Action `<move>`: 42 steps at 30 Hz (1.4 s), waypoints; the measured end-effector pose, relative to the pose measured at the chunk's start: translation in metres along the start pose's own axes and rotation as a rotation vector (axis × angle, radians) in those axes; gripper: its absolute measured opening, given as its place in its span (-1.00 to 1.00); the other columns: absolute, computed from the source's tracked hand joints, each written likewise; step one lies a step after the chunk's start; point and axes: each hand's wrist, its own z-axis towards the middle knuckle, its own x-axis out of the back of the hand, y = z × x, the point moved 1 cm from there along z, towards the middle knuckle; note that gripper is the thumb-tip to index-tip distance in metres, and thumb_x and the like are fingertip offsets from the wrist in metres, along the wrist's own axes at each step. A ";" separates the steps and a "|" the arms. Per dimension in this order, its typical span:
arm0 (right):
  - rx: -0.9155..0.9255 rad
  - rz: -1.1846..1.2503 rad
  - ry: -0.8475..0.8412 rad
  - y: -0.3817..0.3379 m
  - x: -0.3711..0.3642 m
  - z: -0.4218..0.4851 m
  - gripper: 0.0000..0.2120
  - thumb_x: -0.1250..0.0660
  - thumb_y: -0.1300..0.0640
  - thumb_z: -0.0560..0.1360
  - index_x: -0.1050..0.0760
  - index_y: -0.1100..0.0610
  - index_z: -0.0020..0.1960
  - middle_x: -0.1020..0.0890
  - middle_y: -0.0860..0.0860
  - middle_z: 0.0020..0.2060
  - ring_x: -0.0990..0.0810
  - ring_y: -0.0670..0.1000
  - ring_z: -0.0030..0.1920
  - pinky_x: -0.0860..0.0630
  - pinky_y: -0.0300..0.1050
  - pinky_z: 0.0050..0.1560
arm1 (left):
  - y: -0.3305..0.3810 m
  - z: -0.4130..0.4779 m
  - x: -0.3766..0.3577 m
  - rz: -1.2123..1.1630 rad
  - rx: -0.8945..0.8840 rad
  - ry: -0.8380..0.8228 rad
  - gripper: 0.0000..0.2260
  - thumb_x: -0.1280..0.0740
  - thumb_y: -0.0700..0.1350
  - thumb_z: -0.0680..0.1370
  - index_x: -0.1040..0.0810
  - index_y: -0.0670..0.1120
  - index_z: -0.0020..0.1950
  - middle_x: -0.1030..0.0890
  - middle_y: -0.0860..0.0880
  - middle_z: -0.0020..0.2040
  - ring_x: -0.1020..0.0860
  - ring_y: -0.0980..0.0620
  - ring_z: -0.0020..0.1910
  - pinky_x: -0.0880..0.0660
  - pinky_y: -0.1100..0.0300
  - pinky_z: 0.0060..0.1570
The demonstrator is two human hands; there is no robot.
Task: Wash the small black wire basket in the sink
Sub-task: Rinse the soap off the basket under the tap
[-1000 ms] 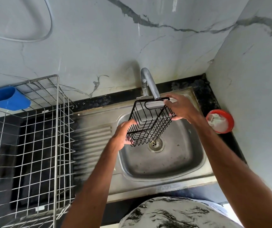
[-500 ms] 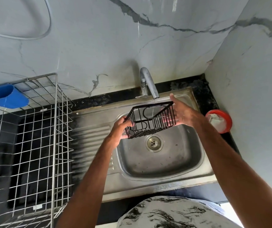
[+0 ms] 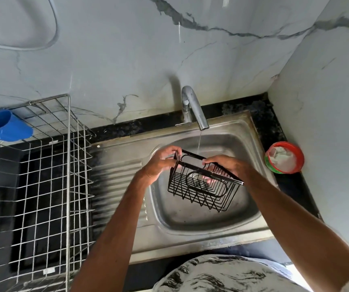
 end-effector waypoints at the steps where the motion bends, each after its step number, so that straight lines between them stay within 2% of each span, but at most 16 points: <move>1: 0.012 -0.046 0.020 -0.004 -0.002 -0.001 -0.61 -0.41 0.10 0.57 -0.51 0.30 0.30 -0.75 0.16 -0.15 -0.75 0.08 -0.25 -0.65 -0.16 -0.28 | 0.001 0.000 0.001 -0.020 0.004 -0.012 -0.55 -0.53 0.01 0.34 -0.53 -0.15 0.13 -0.58 0.08 -0.06 -0.53 0.09 -0.08 -0.42 0.11 -0.03; 3: 0.042 -0.150 0.094 -0.012 -0.003 0.000 -0.81 -0.37 0.21 0.59 -0.57 0.34 0.11 -0.70 0.11 -0.34 -0.67 -0.09 -0.47 -0.50 -0.34 -0.50 | 0.000 -0.001 0.005 -0.076 0.030 -0.025 -0.55 -0.49 -0.01 0.40 -0.51 -0.18 0.19 -0.58 0.02 -0.05 -0.49 -0.01 -0.10 -0.41 0.10 -0.03; 5: 0.076 -0.178 0.127 -0.017 0.001 0.006 -0.90 -0.31 0.32 0.62 -0.56 0.35 -0.01 -0.61 0.13 -0.33 -0.60 -0.13 -0.57 -0.41 -0.36 -0.60 | -0.004 0.001 0.010 -0.149 0.049 -0.001 -0.61 -0.47 -0.01 0.45 -0.58 -0.11 0.24 -0.56 -0.09 0.11 -0.46 -0.17 0.06 -0.39 -0.05 0.20; 8: 0.048 -0.109 0.086 -0.018 0.009 0.025 -0.88 -0.27 0.35 0.63 -0.58 0.33 0.09 -0.63 0.20 -0.16 -0.70 -0.04 -0.38 -0.56 -0.24 -0.40 | -0.010 0.003 0.015 -0.228 0.077 0.057 -0.52 -0.48 0.02 0.50 -0.56 0.06 0.43 -0.44 -0.19 0.50 -0.48 -0.23 0.43 -0.30 -0.15 0.51; 11: 0.054 -0.088 0.068 -0.014 0.018 0.044 -0.87 -0.26 0.36 0.62 -0.57 0.34 0.10 -0.68 0.28 -0.11 -0.75 0.11 -0.22 -0.65 -0.09 -0.22 | -0.008 -0.006 0.011 -0.348 0.137 0.121 -0.17 -0.59 0.24 0.36 -0.41 0.08 0.56 -0.41 -0.24 0.52 -0.43 -0.09 0.49 -0.34 -0.15 0.52; 14: 0.070 -0.072 0.033 -0.014 0.021 0.050 -0.86 -0.26 0.35 0.62 -0.59 0.32 0.10 -0.70 0.31 -0.11 -0.75 0.15 -0.15 -0.69 -0.05 -0.10 | -0.013 -0.020 0.008 -0.345 0.215 0.160 0.00 -0.62 0.30 0.31 -0.35 -0.15 0.59 -0.45 -0.25 0.48 -0.45 -0.11 0.47 -0.36 -0.17 0.50; 16: 0.081 -0.073 0.003 -0.015 0.023 0.053 -0.84 -0.28 0.34 0.61 -0.59 0.34 0.14 -0.68 0.38 -0.02 -0.74 0.20 -0.09 -0.69 -0.02 -0.11 | -0.018 -0.034 0.008 -0.352 0.242 0.131 -0.09 -0.56 0.27 0.42 -0.34 -0.19 0.59 -0.59 -0.18 0.39 -0.55 -0.11 0.42 -0.48 -0.09 0.41; 19: 0.105 -0.039 -0.023 -0.017 0.029 0.059 -0.81 -0.30 0.35 0.60 -0.58 0.36 0.17 -0.67 0.39 0.01 -0.72 0.27 0.01 -0.68 -0.02 -0.13 | -0.024 -0.054 0.009 -0.460 0.259 0.135 -0.33 -0.34 0.24 0.59 -0.33 -0.02 0.63 -0.50 -0.17 0.51 -0.48 -0.16 0.49 -0.44 -0.20 0.44; 23: 0.114 -0.082 0.004 -0.019 0.035 0.064 -0.81 -0.29 0.33 0.62 -0.58 0.31 0.19 -0.68 0.35 -0.01 -0.73 0.20 -0.05 -0.68 -0.06 -0.15 | 0.000 -0.063 -0.005 -0.539 0.337 0.129 -0.18 -0.34 0.49 0.42 -0.42 0.06 0.56 -0.57 -0.06 0.46 -0.57 -0.15 0.40 -0.57 -0.22 0.23; 28: 0.096 -0.218 0.068 -0.034 0.034 0.070 -0.82 -0.26 0.32 0.64 -0.61 0.24 0.16 -0.70 0.29 -0.02 -0.73 0.19 0.02 -0.69 -0.07 -0.09 | 0.022 -0.036 -0.001 -0.442 0.502 0.219 -0.53 -0.43 0.14 0.56 -0.50 -0.06 0.38 -0.58 -0.14 0.34 -0.72 -0.31 0.04 -0.59 -0.39 0.13; 32: 0.038 -0.473 0.151 -0.051 0.035 0.079 -0.94 -0.35 0.18 0.62 -0.56 0.10 0.09 -0.66 0.18 -0.06 -0.71 0.07 -0.22 -0.62 -0.08 -0.27 | 0.035 -0.024 -0.004 -0.305 0.616 0.132 -0.80 -0.32 -0.09 0.58 -0.51 -0.19 0.13 -0.58 -0.20 0.19 -0.72 -0.27 -0.05 -0.63 -0.27 0.08; 33: 0.091 -0.605 0.229 -0.057 0.035 0.079 -0.84 -0.42 0.13 0.58 -0.55 0.10 0.15 -0.66 0.17 -0.03 -0.71 0.08 -0.17 -0.61 -0.11 -0.27 | 0.035 -0.021 -0.005 -0.294 0.630 0.122 -0.80 -0.30 -0.12 0.58 -0.49 -0.19 0.14 -0.58 -0.21 0.20 -0.71 -0.27 -0.05 -0.63 -0.26 0.07; 35: 0.220 -0.865 0.358 -0.073 0.030 0.075 -0.66 -0.48 0.08 0.53 -0.57 0.20 0.24 -0.66 0.15 0.07 -0.67 0.10 0.06 -0.58 -0.12 0.01 | 0.037 -0.016 -0.007 -0.256 0.636 0.075 -0.83 -0.25 -0.15 0.58 -0.45 -0.21 0.11 -0.55 -0.18 0.25 -0.68 -0.31 -0.01 -0.61 -0.28 0.09; 37: 0.297 -0.832 0.360 -0.084 0.019 0.083 -0.60 -0.52 0.05 0.49 -0.56 0.22 0.23 -0.63 0.12 0.06 -0.61 0.05 0.13 -0.53 -0.07 0.23 | 0.035 -0.008 -0.009 -0.210 0.655 0.029 -0.91 -0.23 -0.18 0.57 -0.43 -0.17 0.04 -0.49 -0.17 0.28 -0.63 -0.35 0.08 -0.56 -0.36 0.17; 39: 0.320 -0.677 0.299 -0.087 0.014 0.098 -0.40 -0.59 -0.08 0.35 -0.54 0.22 0.26 -0.64 0.11 0.10 -0.65 0.03 0.08 -0.61 -0.06 0.10 | 0.033 -0.001 -0.009 -0.164 0.699 0.021 -0.89 -0.24 -0.20 0.52 -0.46 -0.17 0.03 -0.47 -0.17 0.36 -0.59 -0.34 0.22 -0.50 -0.42 0.26; 42: 0.385 -0.589 0.139 -0.082 0.010 0.111 -0.58 -0.61 0.14 0.37 -0.59 0.30 0.13 -0.73 0.02 -0.14 -0.72 -0.10 -0.20 -0.59 -0.18 -0.18 | 0.035 0.003 -0.010 -0.159 0.721 0.022 -0.83 -0.27 -0.20 0.45 -0.52 -0.18 0.03 -0.52 -0.13 0.37 -0.52 -0.29 0.35 -0.47 -0.40 0.32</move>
